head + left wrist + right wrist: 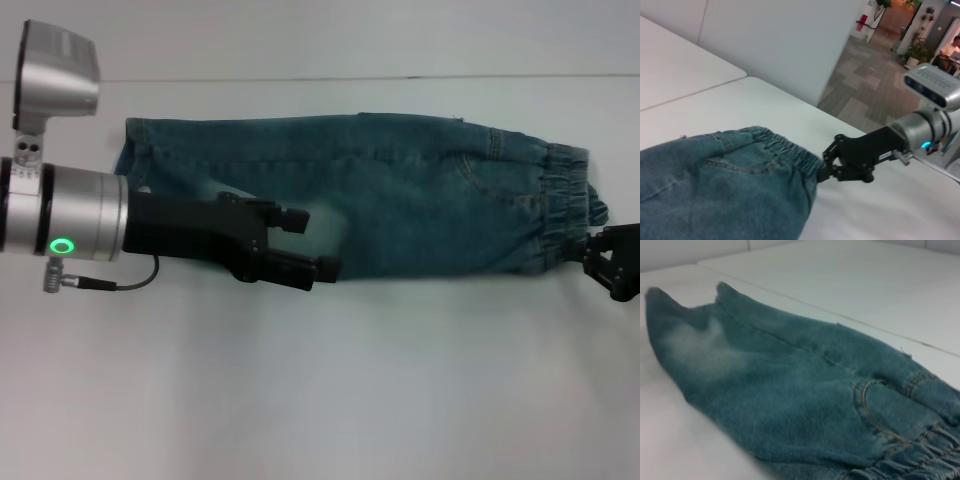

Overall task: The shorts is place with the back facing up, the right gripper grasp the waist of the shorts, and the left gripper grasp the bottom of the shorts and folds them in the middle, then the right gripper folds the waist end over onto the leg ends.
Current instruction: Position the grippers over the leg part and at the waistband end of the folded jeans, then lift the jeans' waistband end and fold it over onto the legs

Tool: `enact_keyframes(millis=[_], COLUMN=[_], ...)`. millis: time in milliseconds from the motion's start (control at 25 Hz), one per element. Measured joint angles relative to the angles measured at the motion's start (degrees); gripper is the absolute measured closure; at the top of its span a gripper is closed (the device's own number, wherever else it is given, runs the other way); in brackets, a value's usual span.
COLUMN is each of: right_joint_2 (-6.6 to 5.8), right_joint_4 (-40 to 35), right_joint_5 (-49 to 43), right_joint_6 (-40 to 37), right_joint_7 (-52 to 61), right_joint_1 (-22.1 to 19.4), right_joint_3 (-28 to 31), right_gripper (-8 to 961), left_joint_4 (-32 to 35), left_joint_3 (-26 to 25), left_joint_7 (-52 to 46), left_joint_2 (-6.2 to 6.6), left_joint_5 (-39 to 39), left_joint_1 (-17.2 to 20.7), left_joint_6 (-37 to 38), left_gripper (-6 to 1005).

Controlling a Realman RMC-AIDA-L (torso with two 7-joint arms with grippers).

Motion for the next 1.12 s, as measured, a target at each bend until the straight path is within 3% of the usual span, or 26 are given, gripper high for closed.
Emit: enact_keyframes(millis=[320,640,920,1080,1120], right_joint_2=[0.32,4.06,4.39,4.41,4.38], right_joint_4=[-6.8,-19.9,-23.7,-24.7,-25.0], right_joint_5=[0.1,-0.2,0.0,1.7,2.3], right_joint_6=[-9.2,-17.6,-23.8,-27.2,-27.7], right_joint_7=[1.4,6.6,8.3,8.5,8.6], right_joint_1=[-2.3,-4.7,-5.1,-5.1,-5.1], right_joint_3=[2.3,2.3,3.7,4.9,5.2], right_gripper=[856,857,858,859,859], left_joint_4=[-1.2,-12.4,-21.4,-24.6,-24.9], left_joint_3=[2.2,3.7,8.0,16.3,18.5], left_joint_7=[0.3,5.7,11.7,12.4,12.5], left_joint_2=[-1.84,-2.38,-2.54,-2.56,-2.56], left_joint_5=[-0.6,-6.0,-16.6,-22.9,-24.2], left_joint_1=[-0.1,-2.3,-4.3,-5.3,-5.5], left_joint_6=[-7.5,-20.6,-31.5,-38.4,-39.4], left_gripper=[110,230,541,703,799])
